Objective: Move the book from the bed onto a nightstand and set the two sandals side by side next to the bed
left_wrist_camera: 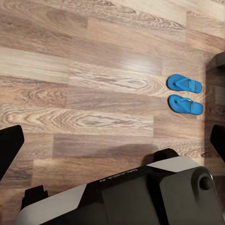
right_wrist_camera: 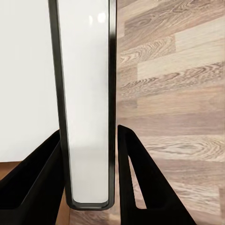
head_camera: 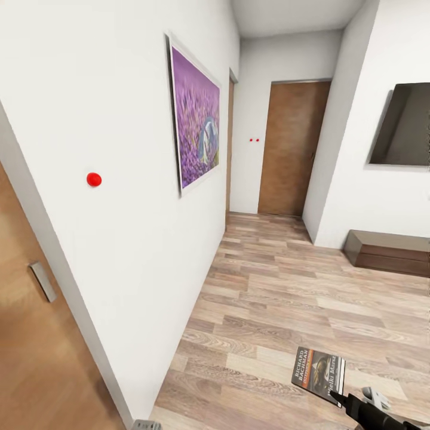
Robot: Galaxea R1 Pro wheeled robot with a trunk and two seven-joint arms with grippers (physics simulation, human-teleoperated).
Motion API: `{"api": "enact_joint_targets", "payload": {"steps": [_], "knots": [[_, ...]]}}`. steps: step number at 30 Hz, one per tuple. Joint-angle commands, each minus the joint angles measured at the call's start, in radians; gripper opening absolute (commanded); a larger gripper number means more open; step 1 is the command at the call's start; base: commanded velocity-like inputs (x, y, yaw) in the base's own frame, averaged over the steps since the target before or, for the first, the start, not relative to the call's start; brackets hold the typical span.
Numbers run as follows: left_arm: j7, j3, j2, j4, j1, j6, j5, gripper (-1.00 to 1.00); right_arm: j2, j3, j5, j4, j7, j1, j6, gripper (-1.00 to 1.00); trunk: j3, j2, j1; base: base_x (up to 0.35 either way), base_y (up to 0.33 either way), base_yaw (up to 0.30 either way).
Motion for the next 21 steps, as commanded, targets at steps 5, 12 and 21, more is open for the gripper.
{"api": "enact_joint_targets", "payload": {"steps": [5,12,21], "knots": [[-0.003,-0.009,0.000,0.001,-0.001,-0.004,0.007,1.00,0.000,-0.003,-0.006,0.000,0.004,-0.001,0.011,-1.00,-0.002,-0.002,0.001,0.002,0.000,-0.213],[-0.003,-0.009,0.000,0.001,-0.001,-0.004,0.007,1.00,0.000,-0.003,-0.006,0.001,0.002,-0.001,0.011,-1.00,-0.002,-0.002,0.001,0.000,0.000,-0.182],[-0.003,-0.009,0.000,0.001,-0.001,-0.004,0.007,1.00,0.000,-0.003,-0.006,0.027,0.006,0.000,0.011,-1.00,-0.002,-0.002,0.001,0.000,0.000,-0.010]]}}
